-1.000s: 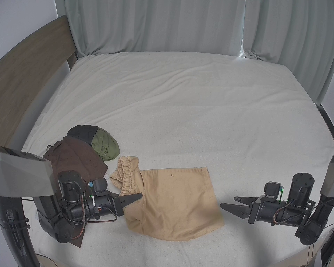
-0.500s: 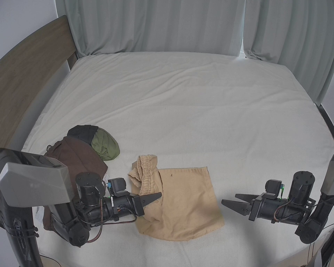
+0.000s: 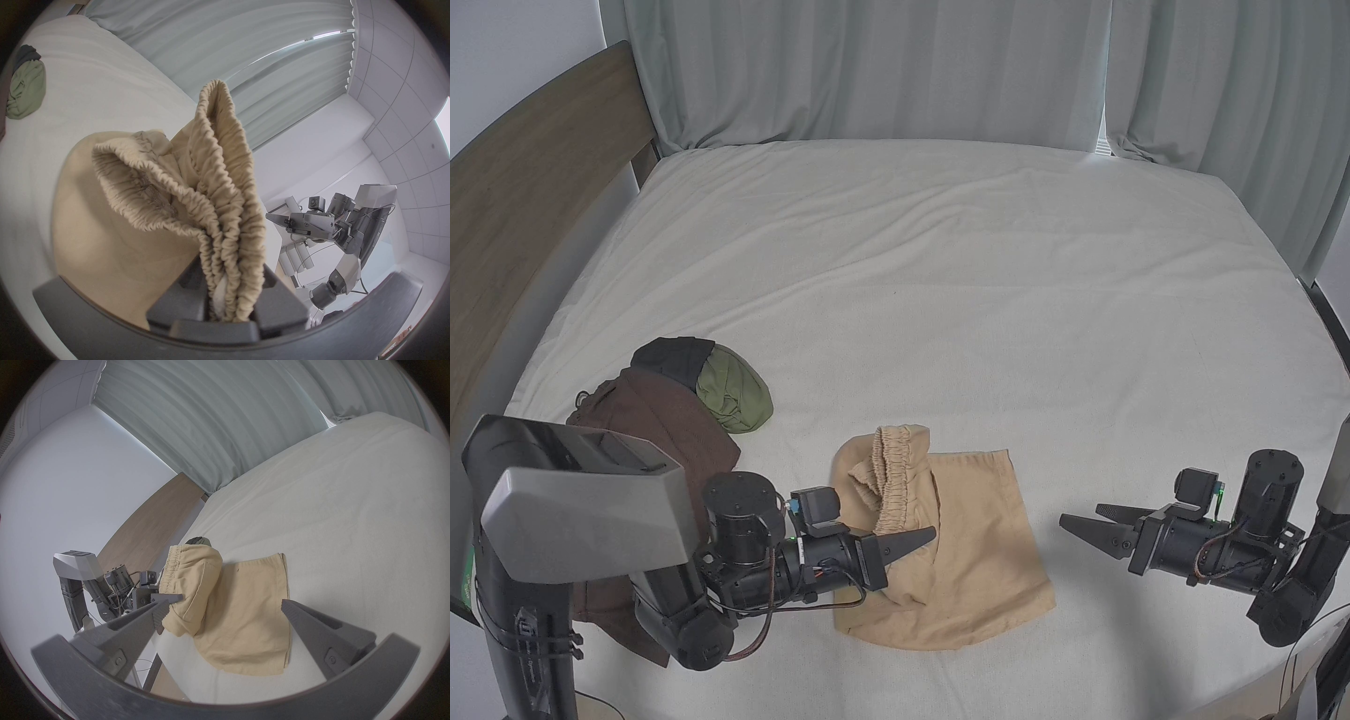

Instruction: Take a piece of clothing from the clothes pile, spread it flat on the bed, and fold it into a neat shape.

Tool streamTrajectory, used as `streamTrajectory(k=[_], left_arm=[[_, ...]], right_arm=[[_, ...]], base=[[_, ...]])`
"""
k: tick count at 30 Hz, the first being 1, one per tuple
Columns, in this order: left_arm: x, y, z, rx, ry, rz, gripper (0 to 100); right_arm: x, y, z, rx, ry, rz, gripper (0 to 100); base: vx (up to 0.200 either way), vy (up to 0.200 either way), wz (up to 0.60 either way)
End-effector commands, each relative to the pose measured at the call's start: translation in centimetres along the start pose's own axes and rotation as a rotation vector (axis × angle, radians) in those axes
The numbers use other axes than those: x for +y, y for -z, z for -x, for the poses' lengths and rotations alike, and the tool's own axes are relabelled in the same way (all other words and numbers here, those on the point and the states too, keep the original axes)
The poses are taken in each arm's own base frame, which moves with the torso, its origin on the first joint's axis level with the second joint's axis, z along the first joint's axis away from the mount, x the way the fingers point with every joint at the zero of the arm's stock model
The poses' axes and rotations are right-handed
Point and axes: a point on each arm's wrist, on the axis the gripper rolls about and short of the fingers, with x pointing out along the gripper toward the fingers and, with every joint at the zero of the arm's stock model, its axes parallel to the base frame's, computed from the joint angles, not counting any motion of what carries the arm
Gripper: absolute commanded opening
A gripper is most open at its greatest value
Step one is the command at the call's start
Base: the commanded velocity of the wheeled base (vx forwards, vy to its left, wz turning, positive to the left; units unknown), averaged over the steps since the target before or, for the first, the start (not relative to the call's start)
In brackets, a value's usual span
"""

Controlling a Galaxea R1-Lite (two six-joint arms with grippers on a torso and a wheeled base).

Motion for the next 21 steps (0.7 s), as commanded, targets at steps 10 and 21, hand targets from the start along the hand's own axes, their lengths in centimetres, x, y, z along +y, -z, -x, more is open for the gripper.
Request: streamTrajectory(k=[10,21], left_arm=[[-1.0,1.7,-3.4,0.03,0.061,0.043,0],[-0.2,2.4,-4.2,0.03,0.033,0.051,0]], right_arm=[[0.0,-0.6,0.2,-0.027,0.001,0.007,100],[-0.1,-0.6,0.2,-0.031,0.005,0.006,100]], base=[[0.0,0.0,0.0],[0.0,0.0,0.0]])
